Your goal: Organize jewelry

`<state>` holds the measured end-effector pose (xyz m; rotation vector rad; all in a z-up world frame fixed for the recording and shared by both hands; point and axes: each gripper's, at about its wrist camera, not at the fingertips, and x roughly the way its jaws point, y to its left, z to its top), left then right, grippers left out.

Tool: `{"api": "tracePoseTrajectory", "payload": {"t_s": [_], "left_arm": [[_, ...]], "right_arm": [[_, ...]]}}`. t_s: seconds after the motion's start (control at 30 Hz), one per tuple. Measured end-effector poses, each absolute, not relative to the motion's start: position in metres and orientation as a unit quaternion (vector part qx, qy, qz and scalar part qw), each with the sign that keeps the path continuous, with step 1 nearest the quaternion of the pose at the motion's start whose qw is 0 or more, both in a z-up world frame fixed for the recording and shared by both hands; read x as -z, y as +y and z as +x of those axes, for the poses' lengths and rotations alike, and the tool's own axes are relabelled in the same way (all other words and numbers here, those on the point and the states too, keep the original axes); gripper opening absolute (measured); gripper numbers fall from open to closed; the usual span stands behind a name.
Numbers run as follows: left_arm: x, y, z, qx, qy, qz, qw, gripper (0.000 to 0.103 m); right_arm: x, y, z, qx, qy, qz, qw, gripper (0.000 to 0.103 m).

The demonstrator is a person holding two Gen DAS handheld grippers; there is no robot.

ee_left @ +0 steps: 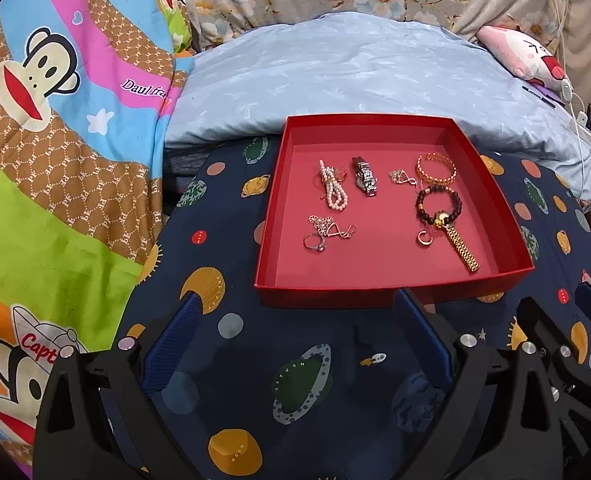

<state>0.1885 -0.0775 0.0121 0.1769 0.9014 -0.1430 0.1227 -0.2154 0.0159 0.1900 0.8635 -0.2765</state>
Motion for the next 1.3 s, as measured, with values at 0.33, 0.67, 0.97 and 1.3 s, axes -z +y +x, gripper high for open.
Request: {"api": "tracePoseTrajectory", "payload": {"t_s": [0.33,0.67,0.97,1.3], "left_arm": [[-0.015,-0.074,0.180,0.064,0.433,0.084,0.895,0.094],[-0.018,-0.072,0.177,0.059,0.432,0.079,0.897,0.094],[-0.018,-0.072,0.176,0.055,0.430,0.082,0.897,0.094],[-0.019,-0.071,0.175,0.054,0.429,0.081,0.898,0.094]], "right_arm": [[-0.018,-0.212,0.116,0.132,0.416,0.091,0.895,0.071],[-0.020,-0.212,0.114,0.134,0.415,0.089,0.896,0.071],[-0.021,-0.211,0.112,0.135,0.416,0.091,0.895,0.071],[-0.021,-0.212,0.111,0.136,0.416,0.090,0.895,0.071]]}}
